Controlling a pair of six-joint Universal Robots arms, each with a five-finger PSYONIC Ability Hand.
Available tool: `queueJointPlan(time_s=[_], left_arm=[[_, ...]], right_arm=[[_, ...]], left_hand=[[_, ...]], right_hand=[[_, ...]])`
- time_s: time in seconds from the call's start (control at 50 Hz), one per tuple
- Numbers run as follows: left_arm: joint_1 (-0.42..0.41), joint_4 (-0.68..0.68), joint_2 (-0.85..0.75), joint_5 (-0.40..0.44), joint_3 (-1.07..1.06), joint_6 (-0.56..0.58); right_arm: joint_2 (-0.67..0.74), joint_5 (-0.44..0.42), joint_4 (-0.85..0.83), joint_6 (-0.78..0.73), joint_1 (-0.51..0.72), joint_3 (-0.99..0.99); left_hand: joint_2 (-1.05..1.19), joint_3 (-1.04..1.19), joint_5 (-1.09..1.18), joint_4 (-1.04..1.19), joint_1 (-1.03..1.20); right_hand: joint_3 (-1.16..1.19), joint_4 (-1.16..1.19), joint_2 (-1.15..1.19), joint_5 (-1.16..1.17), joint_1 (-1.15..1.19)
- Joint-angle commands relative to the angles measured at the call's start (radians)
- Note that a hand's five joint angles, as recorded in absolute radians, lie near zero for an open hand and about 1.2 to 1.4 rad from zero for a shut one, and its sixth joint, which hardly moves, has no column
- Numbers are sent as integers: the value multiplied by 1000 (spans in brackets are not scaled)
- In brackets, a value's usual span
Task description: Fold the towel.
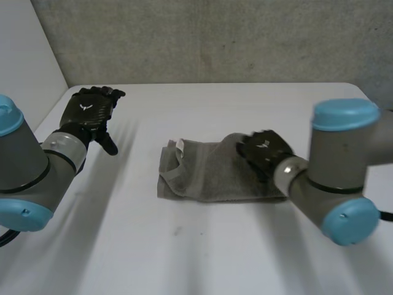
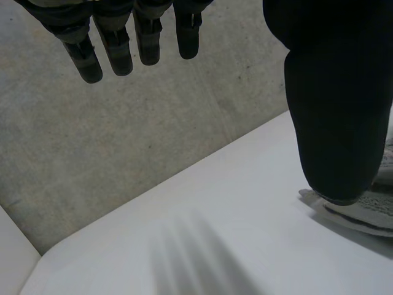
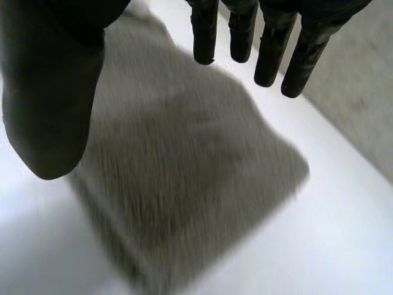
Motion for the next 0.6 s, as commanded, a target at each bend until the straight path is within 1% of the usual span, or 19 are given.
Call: queueJointPlan(time_s=[0.02,0.06,0.1,0.12,0.14,0.16,0.18,0.2,0.28,0.36,0.38,0.4,0.44,0.46,0.48,0.5,0.54,0.56,0.6], left_arm=[[-10,0,-8,0,-1,1],[-11,0,-9,0,-3,1],[-11,0,-9,0,-8,1],[-11,0,-9,0,-8,1],[-13,2,-9,0,-9,1],[-13,2,-9,0,-9,1],[-13,3,-9,0,-9,1],[-14,2,-8,0,-11,1],[-14,2,-3,-1,-11,-1],[-14,2,4,-1,-9,-1],[-14,2,4,-1,-9,-1],[-14,2,6,-1,-6,-1],[-17,2,12,-1,0,-1],[-17,2,12,-1,0,-1],[-17,2,15,-3,5,-2],[-17,2,15,-3,5,-2],[-19,2,26,-3,9,-4],[-19,2,26,-3,9,-4],[-22,2,37,-3,18,-5]], right_arm=[[-16,-5,-117,-40,-86,172],[-12,-5,-141,-52,-92,191],[2,-5,-180,-72,-106,215],[2,-5,-180,-72,-106,215],[17,0,-199,-80,-111,215],[18,0,-199,-80,-111,215],[22,6,-214,-86,-112,211],[21,6,-225,-90,-117,206],[7,-5,-230,-98,-123,183],[4,11,-219,-142,-97,56],[4,11,-219,-143,-97,56],[17,9,-207,-165,-65,-2],[75,-2,-161,-230,68,-138],[76,-2,-160,-230,69,-139],[117,-3,-129,-276,146,-219],[117,-3,-128,-276,147,-220],[203,-5,-49,-380,262,-359],[203,-5,-49,-380,262,-360],[292,-11,31,-463,331,-447]], left_hand=[[9,10,-30,9,3],[9,10,-30,9,3],[9,10,-30,9,3],[9,10,-30,9,3],[9,10,-30,9,3],[9,10,-30,9,3],[9,10,-30,9,3],[9,10,-30,9,3],[9,10,-30,9,3],[9,10,-30,9,3],[9,10,-30,9,3],[9,10,-30,9,3],[9,10,-30,9,3],[9,10,-30,9,3],[9,10,-30,9,3],[9,10,-30,9,3],[9,10,-30,9,3],[9,10,-30,9,3],[9,10,-30,9,3]], right_hand=[[167,156,165,170,172],[223,212,221,226,229],[410,399,408,413,415],[411,400,409,414,416],[635,624,633,638,640],[637,626,635,640,643],[974,963,972,977,980],[1145,1134,1143,1148,1151],[1147,1136,1145,1150,1152],[1147,1136,1145,1150,1152],[1147,1136,1145,1150,1152],[1147,1136,1145,1150,1152],[1147,1136,1145,1150,1152],[1147,1136,1145,1150,1152],[1147,1136,1145,1150,1152],[1147,1136,1145,1150,1152],[1147,1136,1145,1150,1152],[1147,1136,1145,1150,1152],[1147,1136,1145,1150,1152]])
